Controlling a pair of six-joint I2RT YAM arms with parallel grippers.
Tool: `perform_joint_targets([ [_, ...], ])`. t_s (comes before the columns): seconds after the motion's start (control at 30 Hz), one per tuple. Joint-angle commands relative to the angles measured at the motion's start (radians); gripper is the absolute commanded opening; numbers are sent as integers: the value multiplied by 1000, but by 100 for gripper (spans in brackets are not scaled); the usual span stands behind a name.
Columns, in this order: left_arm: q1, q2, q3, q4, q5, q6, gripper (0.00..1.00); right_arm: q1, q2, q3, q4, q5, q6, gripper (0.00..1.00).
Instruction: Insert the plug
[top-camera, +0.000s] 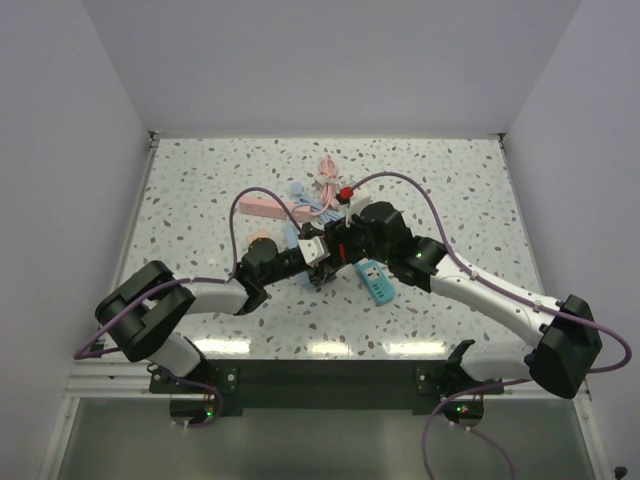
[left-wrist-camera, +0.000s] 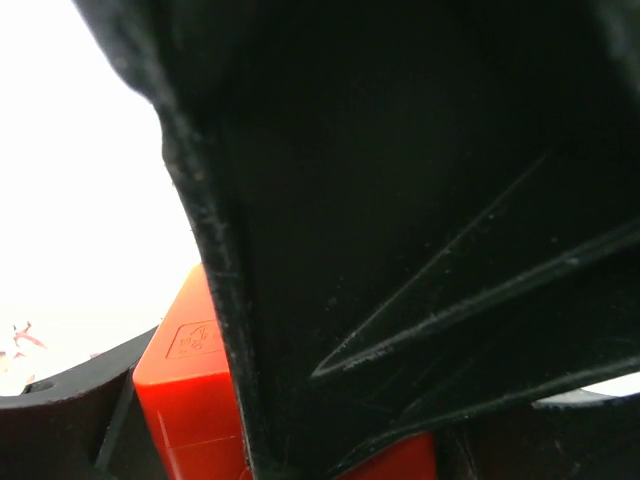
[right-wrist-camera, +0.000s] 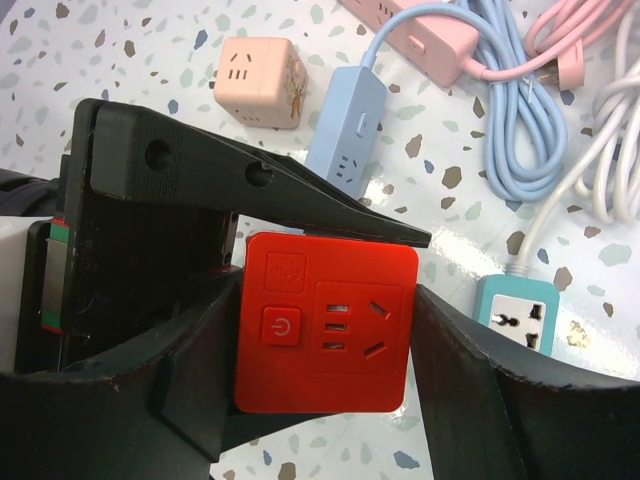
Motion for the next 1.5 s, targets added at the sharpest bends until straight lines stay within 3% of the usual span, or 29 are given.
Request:
perform_joint_targets([
  [0.0,-14,-1,24,57,8,-3,39,23,-18,57,57,-41,-7,13],
  [0.1,-14,5,6,102,12,-6,21,23,-12,57,45,-35,2,28],
  [0.13,-14,3,-5,119,6,-15,0,21,-10,57,42,-33,6,43],
  [0.2,-14,-1,-37,192,5,-20,0,21,-9,50,42,-33,15,55],
  [0.23,-14,-12,-44,200,3,-20,0,23,-10,45,44,-32,23,67],
  [0.33,-14,-27,-59,229,-3,-19,0,21,-15,33,47,-25,35,80],
  [0.43,-14,-43,-76,258,-8,-19,0,17,-13,21,56,-42,48,87],
  [0.73,-14,-93,-131,329,-31,-28,0,9,16,4,76,-84,74,89],
  [0.87,-14,-109,-134,326,-31,-28,0,5,16,-8,93,-120,80,74],
  [0.9,-14,-107,-134,327,-35,-29,0,3,16,-10,97,-137,81,59],
  [0.97,-14,-107,-136,330,-54,-35,0,5,19,-16,102,-150,80,39],
  [1.0,-14,-106,-136,326,-64,-40,0,2,20,-18,106,-154,81,21],
  [1.07,-14,-112,-136,314,-106,-57,1,-6,25,-30,113,-156,78,8],
  [1.1,-14,-116,-136,295,-120,-61,12,-14,26,-36,132,-157,80,0],
  [1.17,-14,-130,-146,278,-159,-74,23,-54,33,-54,160,-189,86,0],
  [1.23,-14,-141,-162,251,-195,-78,51,-104,39,-59,198,-226,92,0],
  [1.33,-14,-167,-177,213,-236,-81,64,-158,48,-39,203,-232,82,0],
  [1.47,-14,-204,-203,160,-307,-120,70,-224,48,-10,202,-242,65,0],
])
